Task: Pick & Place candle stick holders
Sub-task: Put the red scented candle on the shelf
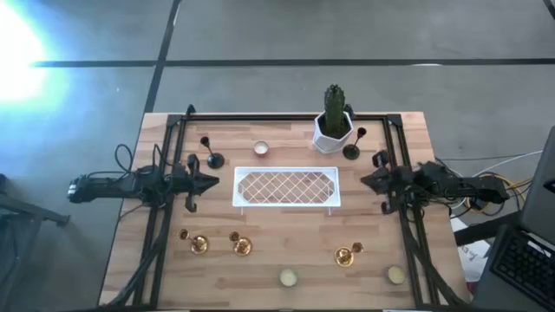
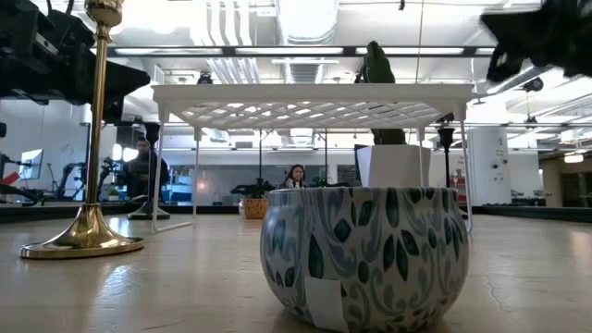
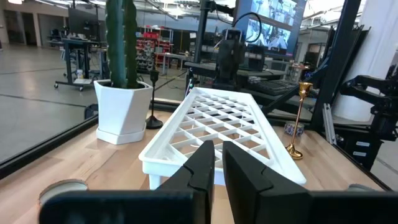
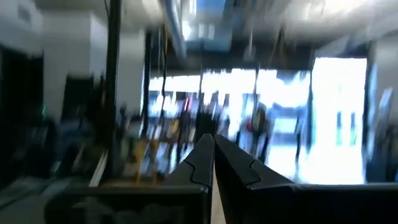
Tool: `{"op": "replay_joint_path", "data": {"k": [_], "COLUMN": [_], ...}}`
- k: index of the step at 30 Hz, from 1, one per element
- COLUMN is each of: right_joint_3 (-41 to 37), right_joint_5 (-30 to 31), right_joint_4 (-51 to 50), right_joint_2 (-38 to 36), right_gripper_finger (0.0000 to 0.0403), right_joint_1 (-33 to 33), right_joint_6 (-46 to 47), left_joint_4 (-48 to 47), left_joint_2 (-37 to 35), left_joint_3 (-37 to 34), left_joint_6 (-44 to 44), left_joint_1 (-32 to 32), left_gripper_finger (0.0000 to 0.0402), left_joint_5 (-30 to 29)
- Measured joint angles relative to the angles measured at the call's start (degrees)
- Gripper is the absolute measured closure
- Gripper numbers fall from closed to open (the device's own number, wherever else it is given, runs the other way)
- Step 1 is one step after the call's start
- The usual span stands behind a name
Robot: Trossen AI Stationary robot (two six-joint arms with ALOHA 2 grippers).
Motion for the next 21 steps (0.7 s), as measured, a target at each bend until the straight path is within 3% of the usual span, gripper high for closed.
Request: {"op": "replay_joint_path", "data": {"k": [5, 21], "right_joint_3": [0.02, 2.60], "right_joint_5": [1.02, 3.41], "right_joint_4": [9.17, 8.40], "right_joint_2": [-0.02, 9.36], "right_gripper_finger": [0.0394, 0.0394], "right_joint_1": [-0.02, 0.02], "right_joint_6": [5.01, 6.16], "left_joint_4": [0.00, 0.00], "left_joint_2": [0.00, -0.02], "left_joint_3": [0.02, 0.02], "left_joint_6": [0.01, 0.01], "left_joint_1": [-0.01, -0.01], "left_gripper_finger": [0.0365, 0.0365], "left_joint_5": [0.00, 0.00]}}
